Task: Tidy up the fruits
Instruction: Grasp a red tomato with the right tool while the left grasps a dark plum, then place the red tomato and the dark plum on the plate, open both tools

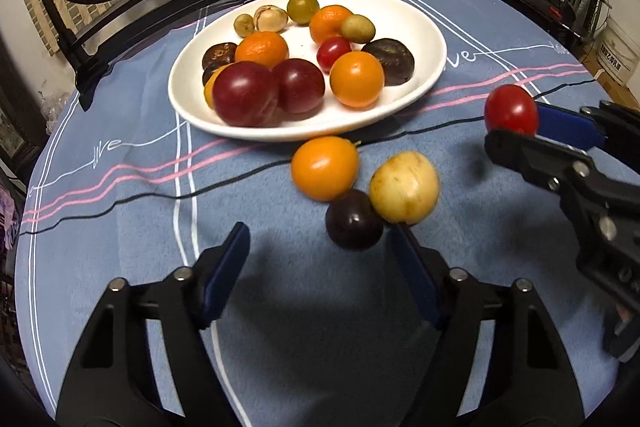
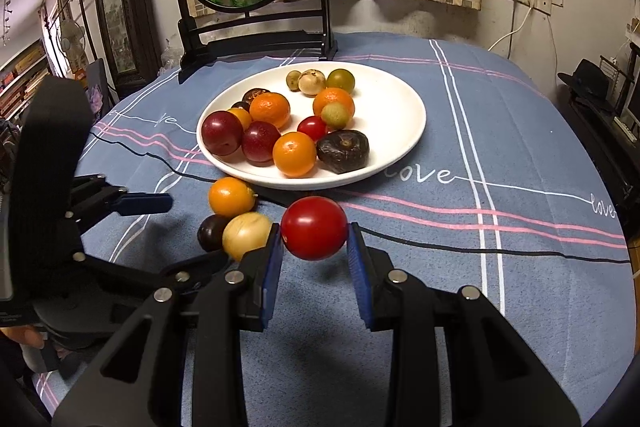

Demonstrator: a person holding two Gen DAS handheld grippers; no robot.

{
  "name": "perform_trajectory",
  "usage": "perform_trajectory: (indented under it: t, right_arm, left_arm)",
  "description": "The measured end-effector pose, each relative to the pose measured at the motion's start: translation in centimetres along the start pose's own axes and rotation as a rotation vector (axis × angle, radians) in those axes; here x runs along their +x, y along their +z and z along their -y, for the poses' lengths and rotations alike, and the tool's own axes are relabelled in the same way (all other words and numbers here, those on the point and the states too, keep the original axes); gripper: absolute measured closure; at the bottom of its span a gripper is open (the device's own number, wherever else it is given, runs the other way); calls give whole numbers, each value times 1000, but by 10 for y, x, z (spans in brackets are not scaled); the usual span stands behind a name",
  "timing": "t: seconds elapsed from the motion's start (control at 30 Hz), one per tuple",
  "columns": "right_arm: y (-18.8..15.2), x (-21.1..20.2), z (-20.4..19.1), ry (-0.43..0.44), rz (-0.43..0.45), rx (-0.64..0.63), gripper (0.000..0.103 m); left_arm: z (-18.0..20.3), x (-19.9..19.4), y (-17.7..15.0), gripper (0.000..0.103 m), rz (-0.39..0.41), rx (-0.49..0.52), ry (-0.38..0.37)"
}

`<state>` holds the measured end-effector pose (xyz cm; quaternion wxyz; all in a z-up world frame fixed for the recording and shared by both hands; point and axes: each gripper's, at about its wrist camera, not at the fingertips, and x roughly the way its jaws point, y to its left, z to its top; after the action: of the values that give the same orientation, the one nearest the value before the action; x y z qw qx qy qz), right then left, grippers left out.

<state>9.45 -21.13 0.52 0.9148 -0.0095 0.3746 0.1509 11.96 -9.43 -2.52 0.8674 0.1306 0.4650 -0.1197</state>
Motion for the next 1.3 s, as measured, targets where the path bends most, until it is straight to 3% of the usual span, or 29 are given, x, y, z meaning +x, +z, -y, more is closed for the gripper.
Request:
perform_trajectory:
  t: [0.13, 0.2, 0.47, 0.77, 1.03, 1.3]
  right_arm:
    - [0, -1, 0, -1, 2, 0, 71]
    - [0, 0, 1, -1, 0, 2, 71]
    - [-1, 1, 0, -3, -3, 0, 71]
    - [-2, -3, -7, 35, 23, 3, 71]
    - [14, -23, -8, 94, 88, 61, 70]
    - [52, -9, -13, 41, 96, -11, 71]
  left_arm:
    - [5, 9, 4, 51, -18, -15, -27]
    - [11, 7, 4, 71, -17, 12, -53]
    - [7, -2, -5, 72, -38, 5, -53]
    - [-12, -39, -1, 72, 40, -24, -54]
    - [-31, -59, 45, 72, 106, -74, -62]
    - [-51, -38, 99, 72, 123, -161, -39]
